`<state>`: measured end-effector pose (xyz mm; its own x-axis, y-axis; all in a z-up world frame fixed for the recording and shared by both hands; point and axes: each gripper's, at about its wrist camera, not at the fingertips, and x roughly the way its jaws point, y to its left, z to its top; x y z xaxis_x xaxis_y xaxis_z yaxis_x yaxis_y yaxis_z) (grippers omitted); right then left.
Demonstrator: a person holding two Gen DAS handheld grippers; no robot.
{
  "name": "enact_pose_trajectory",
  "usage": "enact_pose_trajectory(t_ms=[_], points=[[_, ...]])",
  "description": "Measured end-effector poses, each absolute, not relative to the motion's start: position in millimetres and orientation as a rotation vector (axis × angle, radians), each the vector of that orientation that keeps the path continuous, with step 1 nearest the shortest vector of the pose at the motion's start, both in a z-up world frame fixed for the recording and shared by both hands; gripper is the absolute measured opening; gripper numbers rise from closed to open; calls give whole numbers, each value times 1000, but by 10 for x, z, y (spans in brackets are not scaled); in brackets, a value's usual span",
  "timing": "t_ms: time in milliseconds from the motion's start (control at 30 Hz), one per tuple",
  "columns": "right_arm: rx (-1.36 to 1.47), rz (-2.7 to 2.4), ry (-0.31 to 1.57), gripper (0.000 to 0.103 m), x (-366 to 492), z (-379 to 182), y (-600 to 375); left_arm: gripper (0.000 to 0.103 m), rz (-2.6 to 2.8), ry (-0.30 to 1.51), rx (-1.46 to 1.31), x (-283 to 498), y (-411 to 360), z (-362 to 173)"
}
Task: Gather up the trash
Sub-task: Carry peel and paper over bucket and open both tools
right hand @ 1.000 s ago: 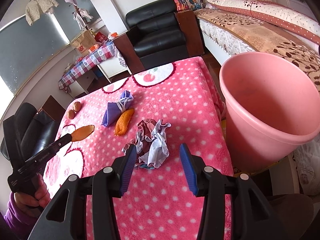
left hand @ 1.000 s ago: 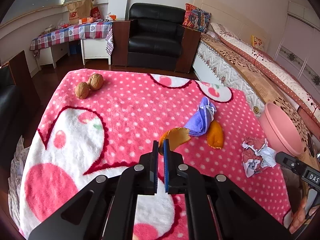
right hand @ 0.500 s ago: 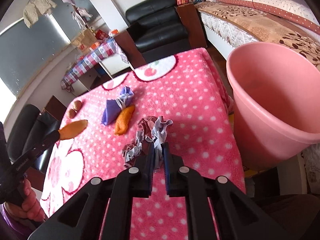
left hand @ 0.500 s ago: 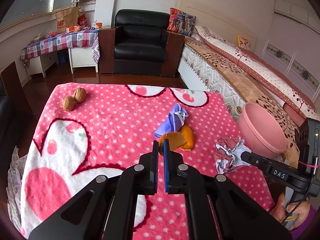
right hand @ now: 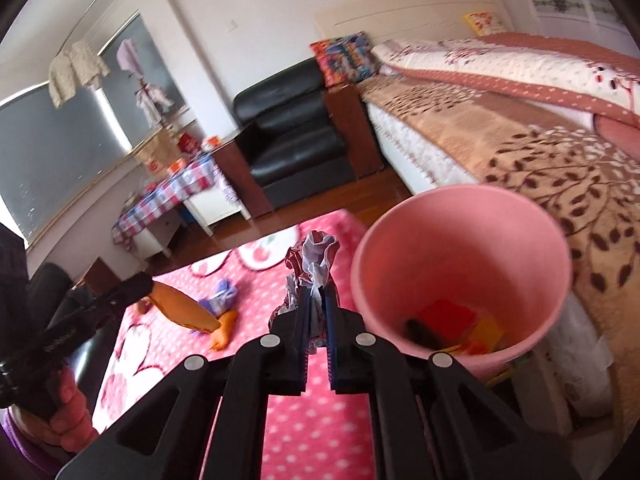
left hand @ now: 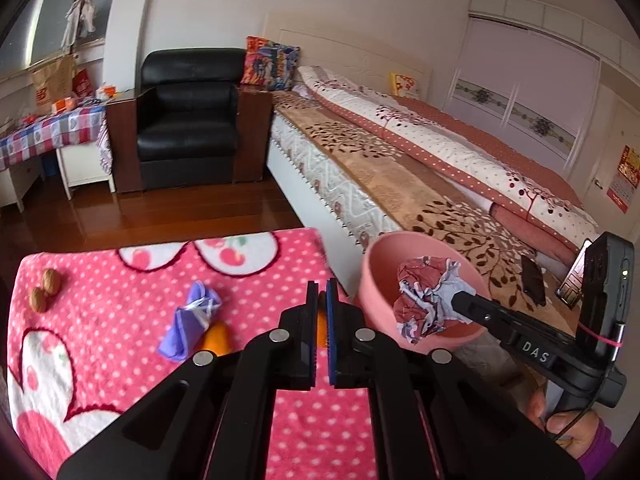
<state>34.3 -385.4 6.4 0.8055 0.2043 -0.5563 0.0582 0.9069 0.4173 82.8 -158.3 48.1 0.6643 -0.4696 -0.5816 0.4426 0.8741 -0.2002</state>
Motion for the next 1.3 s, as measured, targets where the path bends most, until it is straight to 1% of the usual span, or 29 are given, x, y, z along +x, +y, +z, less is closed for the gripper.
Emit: enact_pose_trajectory(t_ms=[200,433,633,867,933,967,1000,1067,1200,1300], points=[[469,-31,649,6,338,-28,-4386,3,-658,635,4,859,-2190,609],[474,-101,661,6,406,-228,-4689,3,-725,689,59,970,-2733,379],[477,-119,678,7,522,-366,-4757,3,-722,746,97,1098,-2947,67],[484,-139,697,8,598,-481,-4812,4,-718,799,60,1236,-2983,-77],[491,-144,700,9,608,-500,-4826,11,-728,805,55,1244,-2974,-69],[490,-145,703,11,617,-503,-4828,22,-731,799,53,1240,-2964,-59],[490,-142,703,14,625,-508,-4827,31,-731,793,53,1237,-2960,-46],[498,-133,699,22,606,-496,-4802,34,-727,784,54,1228,-2949,-18],[484,-120,675,26,556,-413,-4739,34,-698,762,49,1191,-2882,40],[461,-109,652,34,472,-316,-4609,34,-665,744,22,1122,-2754,56]])
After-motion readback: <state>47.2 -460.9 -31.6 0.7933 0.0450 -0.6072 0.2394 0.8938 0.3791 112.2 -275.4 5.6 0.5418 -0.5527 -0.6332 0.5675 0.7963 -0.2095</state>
